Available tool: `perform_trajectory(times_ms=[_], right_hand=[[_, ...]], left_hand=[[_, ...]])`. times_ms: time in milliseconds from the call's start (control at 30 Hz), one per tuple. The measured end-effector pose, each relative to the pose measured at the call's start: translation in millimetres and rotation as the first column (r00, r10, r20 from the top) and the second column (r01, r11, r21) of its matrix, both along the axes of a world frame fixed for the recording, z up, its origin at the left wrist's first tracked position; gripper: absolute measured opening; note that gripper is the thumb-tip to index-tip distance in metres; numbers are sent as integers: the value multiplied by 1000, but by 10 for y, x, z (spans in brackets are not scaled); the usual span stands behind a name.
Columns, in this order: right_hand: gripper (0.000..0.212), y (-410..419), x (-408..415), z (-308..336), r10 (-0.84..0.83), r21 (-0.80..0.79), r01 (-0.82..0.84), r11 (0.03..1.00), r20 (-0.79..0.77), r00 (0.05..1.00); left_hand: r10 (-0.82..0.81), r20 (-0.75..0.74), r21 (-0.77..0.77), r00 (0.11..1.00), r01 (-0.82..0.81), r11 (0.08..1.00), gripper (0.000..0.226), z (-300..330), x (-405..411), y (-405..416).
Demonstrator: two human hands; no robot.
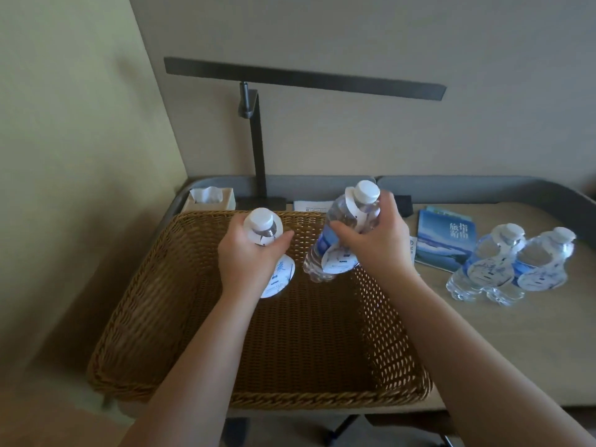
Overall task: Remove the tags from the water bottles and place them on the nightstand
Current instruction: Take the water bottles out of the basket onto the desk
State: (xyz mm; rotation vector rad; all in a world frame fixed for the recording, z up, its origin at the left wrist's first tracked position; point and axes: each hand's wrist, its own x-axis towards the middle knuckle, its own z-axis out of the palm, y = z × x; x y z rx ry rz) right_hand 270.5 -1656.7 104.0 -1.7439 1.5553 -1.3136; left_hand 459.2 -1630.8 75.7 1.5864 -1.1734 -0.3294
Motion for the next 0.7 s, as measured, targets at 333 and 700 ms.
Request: perform_trajectory(times_ms=[333,700], right_hand=[[58,358,-1057,896,-286,-135,302,944,128,950],[53,940,-2786,845,-428,-83,444,892,164,889]], left_hand=[[-240,120,-237,963,263,935,51,1011,-760,-53],[-471,85,-214,878,477,852,46,1094,-2588,153]])
